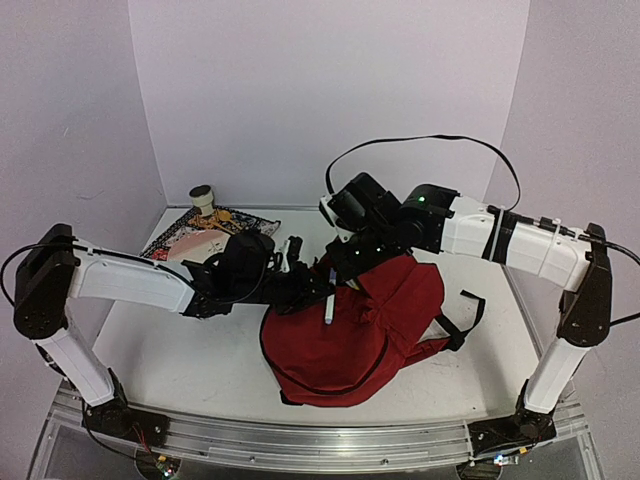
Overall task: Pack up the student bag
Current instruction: Place the pen in the lower front pocket of the bag.
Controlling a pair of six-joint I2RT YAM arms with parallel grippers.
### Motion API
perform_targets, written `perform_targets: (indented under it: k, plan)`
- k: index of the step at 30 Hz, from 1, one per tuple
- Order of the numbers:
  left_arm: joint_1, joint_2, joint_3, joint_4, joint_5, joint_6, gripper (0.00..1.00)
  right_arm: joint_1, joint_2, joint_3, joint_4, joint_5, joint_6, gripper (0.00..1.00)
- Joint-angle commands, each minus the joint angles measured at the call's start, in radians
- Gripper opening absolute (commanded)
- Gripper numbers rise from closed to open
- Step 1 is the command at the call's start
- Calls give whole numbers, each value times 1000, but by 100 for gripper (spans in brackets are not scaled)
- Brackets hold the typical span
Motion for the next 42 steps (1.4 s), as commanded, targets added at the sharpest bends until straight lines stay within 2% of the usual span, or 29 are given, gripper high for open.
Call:
perform_targets:
  k: [1,14,24,30,42]
  plan:
    - [-4,81,98,129,-34,-65,0,12,-57,4,58,-40,2,0]
    - [42,270,235,219,-176,-203,0,12,-104,-54,92,-67,16,0]
    - [49,359,335,259,-276,-204,1,12,-99,-53,104,-75,18,0]
    - [46,393,356,266,-263,-180,21,12,-99,-54,107,-74,17,0]
    - [36,279,227,263,-271,-98,49,12,-93,-55,107,-56,12,0]
